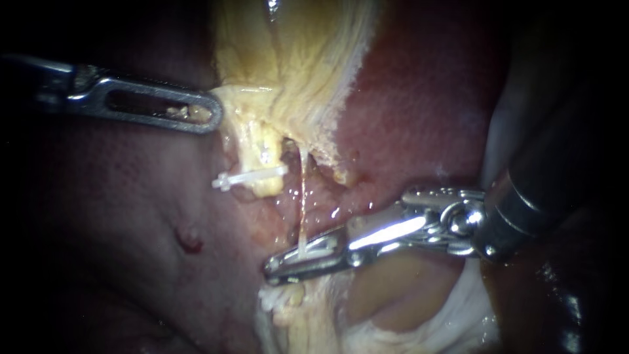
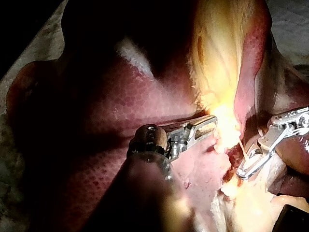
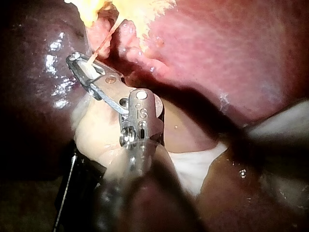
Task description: Going back first clip right tube
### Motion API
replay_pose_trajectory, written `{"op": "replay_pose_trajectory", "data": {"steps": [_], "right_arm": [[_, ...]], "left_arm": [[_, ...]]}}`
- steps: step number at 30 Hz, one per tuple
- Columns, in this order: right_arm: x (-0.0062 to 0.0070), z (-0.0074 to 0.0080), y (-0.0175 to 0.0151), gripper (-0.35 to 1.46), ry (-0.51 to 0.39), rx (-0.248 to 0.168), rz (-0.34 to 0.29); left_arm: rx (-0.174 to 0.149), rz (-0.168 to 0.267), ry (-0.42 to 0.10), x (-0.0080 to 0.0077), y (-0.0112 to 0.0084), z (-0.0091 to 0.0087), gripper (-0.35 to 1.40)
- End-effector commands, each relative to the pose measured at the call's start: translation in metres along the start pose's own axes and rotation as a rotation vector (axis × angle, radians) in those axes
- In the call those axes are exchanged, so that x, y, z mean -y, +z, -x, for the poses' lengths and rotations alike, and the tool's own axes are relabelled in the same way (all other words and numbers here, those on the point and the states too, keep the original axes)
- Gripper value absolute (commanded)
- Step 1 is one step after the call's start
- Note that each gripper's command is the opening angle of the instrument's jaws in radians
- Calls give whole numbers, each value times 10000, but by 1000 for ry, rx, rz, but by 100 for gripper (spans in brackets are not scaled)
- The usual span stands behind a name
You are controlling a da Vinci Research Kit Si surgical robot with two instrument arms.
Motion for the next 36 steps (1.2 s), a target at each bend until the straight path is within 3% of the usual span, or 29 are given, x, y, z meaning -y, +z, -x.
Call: {"op": "replay_pose_trajectory", "data": {"steps": [1, 5, 8, 11, 18, 24, 31, 36], "right_arm": [[0, -1, 0, -35, 0, -2, 2], [2, 2, -3, -35, -1, -14, 16], [2, 3, -3, 15, -24, -16, 19], [2, 2, -2, 36, -48, -37, 46], [0, 0, -1, 46, -145, -66, 94], [-5, -2, -1, 50, -289, -108, 186], [-13, 0, -10, 50, -402, -124, 253], [-11, 5, -20, 50, -464, -130, 293]], "left_arm": [[0, -1, 1, 1, -1, 0, -35], [0, -1, 1, 0, -1, 0, -35], [0, -1, 1, 0, -1, 0, -35], [0, -1, 1, 1, 0, 0, -35], [0, -1, 1, 1, -1, 0, -35], [0, -1, 1, 1, -1, 0, -35], [0, -1, 1, 1, -1, 0, -35], [0, -1, 1, 1, -1, 0, -35]]}}
